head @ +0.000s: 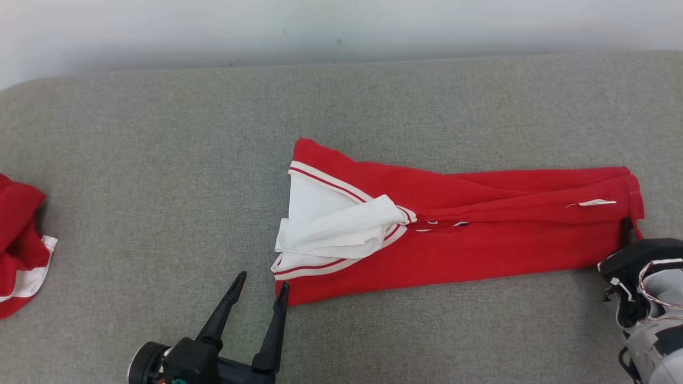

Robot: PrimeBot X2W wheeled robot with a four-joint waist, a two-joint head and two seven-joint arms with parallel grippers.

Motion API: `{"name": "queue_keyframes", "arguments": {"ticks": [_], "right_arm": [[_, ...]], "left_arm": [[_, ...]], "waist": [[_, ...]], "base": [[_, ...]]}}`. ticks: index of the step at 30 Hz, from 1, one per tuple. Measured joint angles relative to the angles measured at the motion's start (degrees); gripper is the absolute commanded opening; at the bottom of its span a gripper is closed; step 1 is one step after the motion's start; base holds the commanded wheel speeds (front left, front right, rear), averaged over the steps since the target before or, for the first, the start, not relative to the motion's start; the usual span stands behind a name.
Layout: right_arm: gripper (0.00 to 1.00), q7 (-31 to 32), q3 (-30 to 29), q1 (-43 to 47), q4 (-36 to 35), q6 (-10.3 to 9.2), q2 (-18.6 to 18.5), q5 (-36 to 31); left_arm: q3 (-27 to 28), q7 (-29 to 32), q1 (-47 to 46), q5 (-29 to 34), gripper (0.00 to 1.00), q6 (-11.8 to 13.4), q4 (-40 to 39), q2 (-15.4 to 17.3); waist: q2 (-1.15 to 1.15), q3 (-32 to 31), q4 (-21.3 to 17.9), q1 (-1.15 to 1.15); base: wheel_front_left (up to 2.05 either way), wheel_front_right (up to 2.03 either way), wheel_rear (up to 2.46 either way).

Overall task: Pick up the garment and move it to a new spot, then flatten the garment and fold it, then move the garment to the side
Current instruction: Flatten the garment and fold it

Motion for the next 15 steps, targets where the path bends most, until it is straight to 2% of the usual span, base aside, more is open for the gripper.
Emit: {"name": "queue_keyframes", "arguments": {"ticks": [10, 12, 15], "right_arm": [[0.00, -1.3, 2.6, 2.0, -5.3, 0.00, -7.2, -0.7], [0.00, -1.4, 3.4, 2.0, -7.1, 0.00, -9.0, -1.4], [0.00, -1.5, 5.4, 2.8, -11.3, 0.00, -9.8, -1.6]], "left_arm": [[0.4, 0.0, 1.2, -0.7, 1.00, 0.1, 0.1, 0.7], [0.4, 0.0, 1.6, -0.8, 1.00, 0.1, 0.0, 0.8], [0.4, 0.0, 2.2, -0.8, 1.00, 0.1, -0.1, 0.9]], "waist": [[0.00, -2.3, -0.6, -0.01], [0.00, -2.8, -0.8, -0.01], [0.00, -3.5, -1.1, -0.01]], "base": [[0.00, 0.00, 0.00], [0.00, 0.00, 0.00], [0.00, 0.00, 0.00]]}}
